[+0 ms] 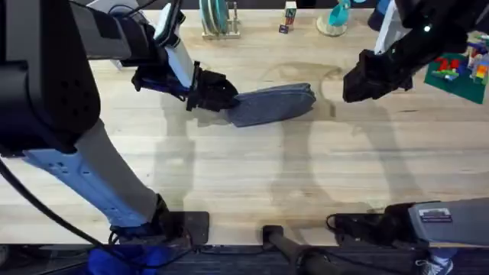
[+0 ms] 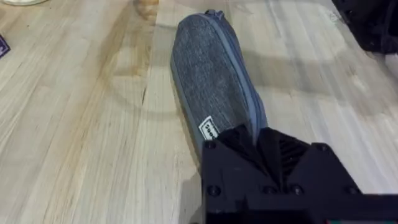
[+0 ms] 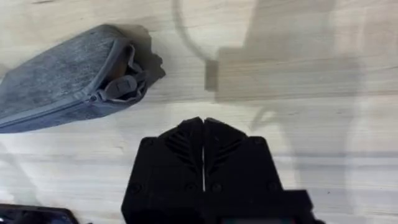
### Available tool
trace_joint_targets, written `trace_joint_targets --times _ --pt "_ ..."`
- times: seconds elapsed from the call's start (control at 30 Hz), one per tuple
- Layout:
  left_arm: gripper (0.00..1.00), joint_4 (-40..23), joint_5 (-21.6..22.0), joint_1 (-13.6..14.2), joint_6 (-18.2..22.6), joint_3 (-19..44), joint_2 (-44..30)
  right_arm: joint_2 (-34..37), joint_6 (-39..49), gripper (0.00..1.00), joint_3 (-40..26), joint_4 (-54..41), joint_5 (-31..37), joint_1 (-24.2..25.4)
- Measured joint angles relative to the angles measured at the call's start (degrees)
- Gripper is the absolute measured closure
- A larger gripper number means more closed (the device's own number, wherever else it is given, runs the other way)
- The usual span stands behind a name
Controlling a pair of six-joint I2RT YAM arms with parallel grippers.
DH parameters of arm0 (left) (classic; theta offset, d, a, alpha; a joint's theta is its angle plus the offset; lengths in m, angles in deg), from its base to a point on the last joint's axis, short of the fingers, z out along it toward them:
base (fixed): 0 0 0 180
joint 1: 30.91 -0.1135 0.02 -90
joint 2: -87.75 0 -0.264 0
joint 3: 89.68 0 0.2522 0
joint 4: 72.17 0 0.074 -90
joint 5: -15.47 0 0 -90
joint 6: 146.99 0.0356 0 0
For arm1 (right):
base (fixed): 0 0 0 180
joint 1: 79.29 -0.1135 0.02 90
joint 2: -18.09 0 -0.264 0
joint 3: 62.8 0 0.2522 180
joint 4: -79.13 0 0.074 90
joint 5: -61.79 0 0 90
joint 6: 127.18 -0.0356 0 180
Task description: Unzip the bag, pick up the pens from the table one at a time and place them inside, then zip the bag closed.
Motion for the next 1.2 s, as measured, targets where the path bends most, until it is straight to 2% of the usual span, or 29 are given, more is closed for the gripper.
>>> trace_joint_targets --times 0.8,0.83,1.0,1.03,1.07,1.2 --pt "0.959 0.01 0.0 0.0 0.0 0.0 0.0 0.0 0.63 0.958 0.04 0.01 -0.03 0.02" --pt "0.959 0.01 0.0 0.0 0.0 0.0 0.0 0.0 0.69 0.898 0.04 0.01 -0.03 0.0" --pt "0.959 0.01 0.01 0.0 0.0 0.0 0.0 0.0 0.67 0.161 0.04 0.01 0.01 0.01" --pt "0.959 -0.01 0.02 0.0 0.0 0.0 0.0 0.0 0.87 0.05 0.04 0.03 -0.01 0.02" --pt "0.959 -0.01 0.02 0.0 0.0 0.0 0.0 0.0 0.8 0.017 0.04 0.03 -0.01 0.0" --pt "0.959 0.01 0.02 0.0 0.0 0.0 0.0 -0.96 0.82 0.006 0.15 0.52 -0.01 0.05"
